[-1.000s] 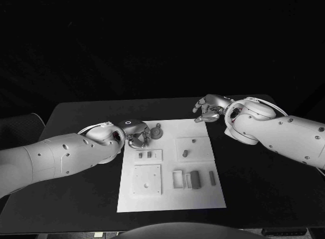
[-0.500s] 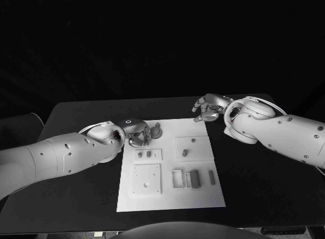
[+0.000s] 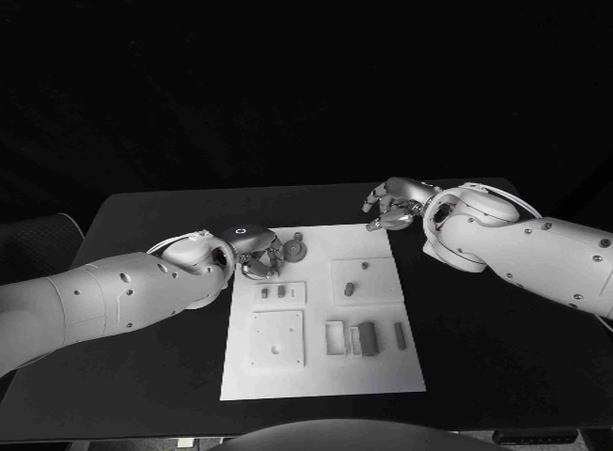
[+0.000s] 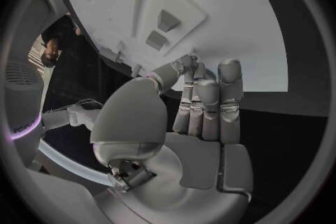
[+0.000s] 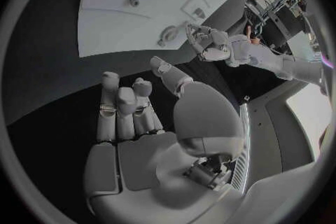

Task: Assemble the parts on the task board

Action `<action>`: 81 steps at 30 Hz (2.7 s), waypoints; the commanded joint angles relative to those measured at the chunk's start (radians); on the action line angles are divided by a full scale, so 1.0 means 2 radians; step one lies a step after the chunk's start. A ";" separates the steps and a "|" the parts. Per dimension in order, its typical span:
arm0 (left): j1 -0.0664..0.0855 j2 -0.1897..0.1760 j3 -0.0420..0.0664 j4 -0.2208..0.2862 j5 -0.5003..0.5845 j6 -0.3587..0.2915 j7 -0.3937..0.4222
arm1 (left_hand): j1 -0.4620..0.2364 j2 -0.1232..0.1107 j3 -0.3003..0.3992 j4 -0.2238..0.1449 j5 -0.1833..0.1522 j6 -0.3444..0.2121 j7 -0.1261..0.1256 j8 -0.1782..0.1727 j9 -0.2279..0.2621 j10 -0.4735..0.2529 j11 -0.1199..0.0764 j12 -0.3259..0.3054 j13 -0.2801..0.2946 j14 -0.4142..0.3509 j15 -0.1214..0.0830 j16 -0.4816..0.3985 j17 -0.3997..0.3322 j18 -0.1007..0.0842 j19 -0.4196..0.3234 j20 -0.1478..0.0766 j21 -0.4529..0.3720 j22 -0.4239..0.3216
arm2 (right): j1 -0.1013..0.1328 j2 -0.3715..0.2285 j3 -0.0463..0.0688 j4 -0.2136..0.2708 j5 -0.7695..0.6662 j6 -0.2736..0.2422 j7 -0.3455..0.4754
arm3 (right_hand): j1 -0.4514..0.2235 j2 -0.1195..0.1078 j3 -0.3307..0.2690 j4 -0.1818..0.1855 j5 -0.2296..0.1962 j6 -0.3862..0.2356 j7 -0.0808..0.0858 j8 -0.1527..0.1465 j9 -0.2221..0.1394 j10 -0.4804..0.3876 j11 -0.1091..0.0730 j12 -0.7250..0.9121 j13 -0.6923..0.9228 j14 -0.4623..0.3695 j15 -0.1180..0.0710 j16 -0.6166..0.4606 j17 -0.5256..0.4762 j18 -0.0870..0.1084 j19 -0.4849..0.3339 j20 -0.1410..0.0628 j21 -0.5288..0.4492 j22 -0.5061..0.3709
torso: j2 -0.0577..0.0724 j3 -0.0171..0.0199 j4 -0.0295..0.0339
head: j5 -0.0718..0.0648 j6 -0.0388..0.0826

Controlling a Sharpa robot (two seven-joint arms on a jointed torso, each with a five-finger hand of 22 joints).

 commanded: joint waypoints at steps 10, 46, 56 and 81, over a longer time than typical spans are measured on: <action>-0.004 -0.011 -0.002 0.006 0.005 -0.022 0.004 | 0.002 0.004 0.003 -0.001 0.001 0.002 0.000 0.001 0.001 0.022 0.004 0.002 0.010 -0.002 -0.005 -0.004 -0.001 0.055 -0.001 -0.002 -0.004 0.008 | 0.000 0.000 0.000 0.000 -0.002 0.005 0.002 | -0.002 0.000 0.000 0.000 0.001 0.017 0.013 -0.003 -0.001 -0.024 0.016 0.003 -0.001 0.000 0.001 0.001 -0.001 0.007 -0.001 -0.002 -0.003 0.008 | 0.000 0.0004 -0.0001 | 0.001 0.001; -0.004 -0.029 -0.002 0.035 0.014 -0.025 0.006 | 0.003 0.003 0.004 0.000 0.001 0.003 0.000 0.002 0.002 0.024 0.003 0.002 0.012 -0.001 -0.006 -0.005 -0.002 0.054 0.000 -0.003 -0.005 0.007 | 0.000 -0.001 0.000 0.000 -0.002 0.005 0.002 | -0.002 0.000 0.000 0.000 0.001 0.017 0.013 -0.003 -0.001 -0.024 0.016 0.004 -0.001 0.000 0.001 0.001 -0.001 0.007 -0.001 -0.002 -0.003 0.008 | 0.000 0.0001 0.0000 | 0.000 0.002; -0.004 -0.028 -0.002 0.036 0.016 -0.031 0.009 | 0.003 0.003 0.005 0.000 0.001 0.003 0.000 0.002 0.002 0.024 0.003 0.001 0.012 -0.001 -0.006 -0.005 -0.002 0.054 0.000 -0.004 -0.005 0.007 | 0.000 -0.001 0.000 0.000 -0.002 0.005 0.002 | -0.002 0.000 0.000 0.000 0.001 0.017 0.013 -0.003 -0.001 -0.024 0.016 0.004 -0.001 0.000 0.001 0.001 -0.001 0.007 -0.001 -0.002 -0.003 0.008 | 0.000 0.0001 0.0000 | -0.001 0.002; -0.004 -0.012 -0.002 0.018 0.014 -0.017 0.006 | 0.003 0.003 0.006 0.001 0.002 0.003 0.000 0.001 0.002 0.024 0.003 0.000 0.012 -0.001 -0.006 -0.006 -0.002 0.053 0.000 -0.004 -0.006 0.007 | 0.000 -0.003 0.000 0.000 -0.002 0.006 0.002 | -0.001 0.000 0.000 0.000 0.001 0.017 0.013 -0.003 -0.001 -0.024 0.016 0.004 -0.002 -0.001 0.001 0.001 -0.001 0.007 -0.001 -0.002 -0.003 0.008 | 0.001 0.0006 -0.0003 | -0.005 0.000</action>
